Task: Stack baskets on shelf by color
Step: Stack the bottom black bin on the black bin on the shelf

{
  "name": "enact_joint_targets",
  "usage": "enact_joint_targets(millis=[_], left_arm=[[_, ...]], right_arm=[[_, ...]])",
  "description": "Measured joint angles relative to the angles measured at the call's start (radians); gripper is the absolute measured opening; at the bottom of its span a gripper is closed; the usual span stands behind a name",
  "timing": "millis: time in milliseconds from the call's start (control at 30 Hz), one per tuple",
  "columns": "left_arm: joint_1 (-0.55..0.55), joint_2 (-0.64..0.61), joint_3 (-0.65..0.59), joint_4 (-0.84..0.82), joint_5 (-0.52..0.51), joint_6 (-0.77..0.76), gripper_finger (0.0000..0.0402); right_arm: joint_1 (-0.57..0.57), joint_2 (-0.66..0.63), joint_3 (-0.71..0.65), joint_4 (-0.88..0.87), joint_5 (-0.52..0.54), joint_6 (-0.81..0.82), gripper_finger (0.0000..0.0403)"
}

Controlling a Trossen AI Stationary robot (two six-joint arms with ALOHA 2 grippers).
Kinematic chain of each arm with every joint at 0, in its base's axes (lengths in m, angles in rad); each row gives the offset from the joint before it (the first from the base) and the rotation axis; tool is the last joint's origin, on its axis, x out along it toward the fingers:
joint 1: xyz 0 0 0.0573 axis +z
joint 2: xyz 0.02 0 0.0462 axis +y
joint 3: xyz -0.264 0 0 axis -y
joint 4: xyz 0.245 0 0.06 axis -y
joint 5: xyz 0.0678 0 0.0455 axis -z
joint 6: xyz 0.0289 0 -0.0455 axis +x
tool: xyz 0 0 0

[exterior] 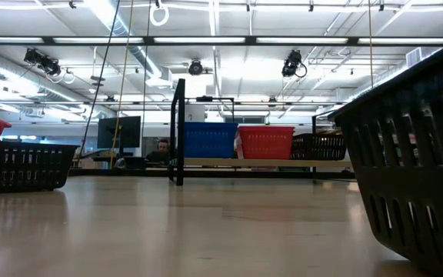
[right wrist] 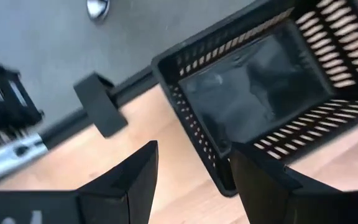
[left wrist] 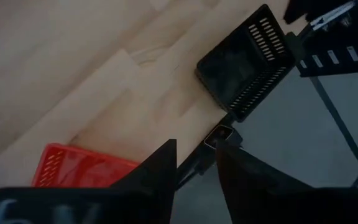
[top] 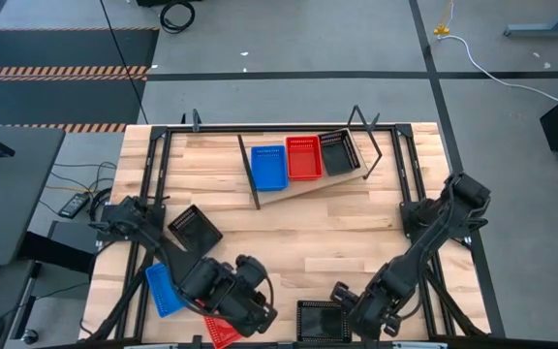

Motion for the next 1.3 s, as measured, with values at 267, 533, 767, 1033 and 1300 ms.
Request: enact_joint_targets(millis=[267,533,767,1033,1300], left_arm=[[-0.026,0.0,0.0,0.048,-0.027,-0.056,0.0117],[-0.059,0.0,0.0,0.154,-0.124,-0.079,0.0116],[-0.064,0.0,0.0,0.149,-0.127,-0.051,0.0116],[-0.059,0.0,0.0,0.141,-0.128,-0.021,0.0116],[-0.016,0.0,0.0,0.139,-0.217,0.069,0.0116]], right_arm=[[0.01,0.107,0.0,0.055,0.109,-0.054,0.0203],[0.013,0.22,0.001,0.079,0.061,0.052,0.0165],[0.012,0.222,0.003,0.074,0.106,0.164,0.0063],[-0.054,0.111,-0.002,-0.166,0.221,0.145,0.0016],[-0.229,-0.144,-0.002,-0.394,0.302,0.141,0.001]])
